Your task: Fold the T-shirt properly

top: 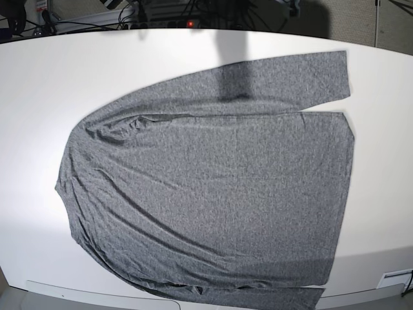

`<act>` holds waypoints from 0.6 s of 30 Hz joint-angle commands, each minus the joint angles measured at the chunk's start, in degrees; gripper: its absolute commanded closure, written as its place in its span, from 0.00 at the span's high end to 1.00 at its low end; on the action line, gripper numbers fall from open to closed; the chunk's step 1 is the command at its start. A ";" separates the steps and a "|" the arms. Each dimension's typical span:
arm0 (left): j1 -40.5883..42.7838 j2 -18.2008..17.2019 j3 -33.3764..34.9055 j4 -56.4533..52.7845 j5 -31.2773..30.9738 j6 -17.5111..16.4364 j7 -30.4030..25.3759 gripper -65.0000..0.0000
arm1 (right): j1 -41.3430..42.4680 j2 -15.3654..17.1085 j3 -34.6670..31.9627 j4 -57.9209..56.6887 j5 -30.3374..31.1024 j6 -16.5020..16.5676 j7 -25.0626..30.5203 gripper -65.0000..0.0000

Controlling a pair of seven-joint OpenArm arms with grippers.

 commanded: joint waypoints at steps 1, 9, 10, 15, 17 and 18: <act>0.79 -0.07 0.02 0.09 0.04 -0.57 -0.11 0.18 | -0.26 0.31 0.11 0.28 -0.22 0.33 -0.15 0.23; 0.92 -1.03 0.02 0.09 0.02 -0.57 0.22 0.18 | -0.26 0.33 0.11 0.50 0.13 0.33 -0.15 0.23; 0.92 -1.03 0.02 0.09 0.02 -0.57 0.20 0.18 | -0.28 0.33 0.11 0.72 0.13 0.33 -0.15 0.23; 0.92 -1.03 0.02 0.09 0.02 -0.57 0.22 0.18 | -0.28 0.33 0.11 1.07 0.07 0.35 -0.13 0.23; 0.92 -1.05 0.02 0.09 0.04 -0.57 0.26 0.18 | -0.61 0.42 0.11 1.09 -0.11 0.37 0.09 0.23; 0.92 -1.03 0.02 0.09 0.04 -0.57 0.57 0.18 | -0.81 0.57 0.11 1.16 -0.39 0.44 0.48 0.23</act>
